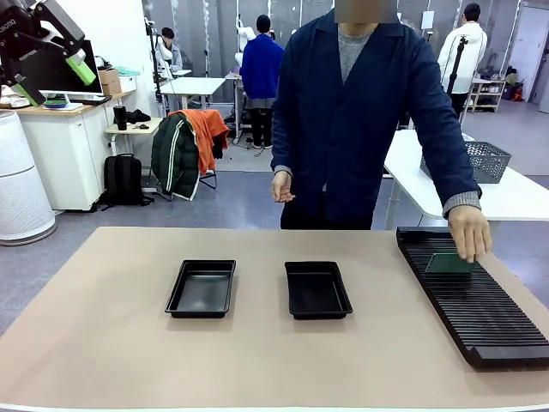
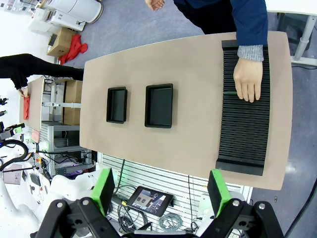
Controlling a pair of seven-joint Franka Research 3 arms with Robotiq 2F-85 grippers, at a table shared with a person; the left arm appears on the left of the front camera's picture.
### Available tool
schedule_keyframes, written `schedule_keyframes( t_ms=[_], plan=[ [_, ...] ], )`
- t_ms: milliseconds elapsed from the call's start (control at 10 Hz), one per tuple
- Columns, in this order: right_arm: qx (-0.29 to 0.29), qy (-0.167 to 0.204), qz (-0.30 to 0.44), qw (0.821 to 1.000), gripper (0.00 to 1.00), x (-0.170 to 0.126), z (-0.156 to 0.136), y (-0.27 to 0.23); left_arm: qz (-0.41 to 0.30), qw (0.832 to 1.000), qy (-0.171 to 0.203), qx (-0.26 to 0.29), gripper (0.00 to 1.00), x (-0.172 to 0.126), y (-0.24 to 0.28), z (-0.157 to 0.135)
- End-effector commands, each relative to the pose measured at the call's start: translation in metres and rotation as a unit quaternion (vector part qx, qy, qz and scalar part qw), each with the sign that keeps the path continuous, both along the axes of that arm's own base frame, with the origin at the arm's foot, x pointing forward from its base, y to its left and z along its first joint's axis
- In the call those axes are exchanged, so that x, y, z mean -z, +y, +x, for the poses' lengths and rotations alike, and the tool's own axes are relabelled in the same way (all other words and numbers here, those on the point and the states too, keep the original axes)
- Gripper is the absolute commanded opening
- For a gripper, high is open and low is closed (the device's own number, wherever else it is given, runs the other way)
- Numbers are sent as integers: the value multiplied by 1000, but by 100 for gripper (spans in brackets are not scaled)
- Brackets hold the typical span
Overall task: Inspect and transfer BCBs to ESD trays.
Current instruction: Pick up the Blank PCB from the PCB Rack and place it in the left ESD tray.
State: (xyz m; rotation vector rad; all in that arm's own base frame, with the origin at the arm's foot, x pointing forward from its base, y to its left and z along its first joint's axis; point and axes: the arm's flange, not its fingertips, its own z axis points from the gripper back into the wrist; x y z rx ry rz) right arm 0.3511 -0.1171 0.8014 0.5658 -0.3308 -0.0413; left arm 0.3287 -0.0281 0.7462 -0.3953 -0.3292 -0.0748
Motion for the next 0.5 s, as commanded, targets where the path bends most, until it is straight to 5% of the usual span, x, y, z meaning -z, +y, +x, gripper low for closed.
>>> schedule_keyframes(
  t_ms=[0,400],
  plan=[
    [-2,-1,6,1000,100,-1,-1,0,3,1000,-1,-1,100,0,-1,0],
    [-2,-1,6,1000,100,-1,-1,0,3,1000,-1,-1,100,0,-1,0]
  ],
)
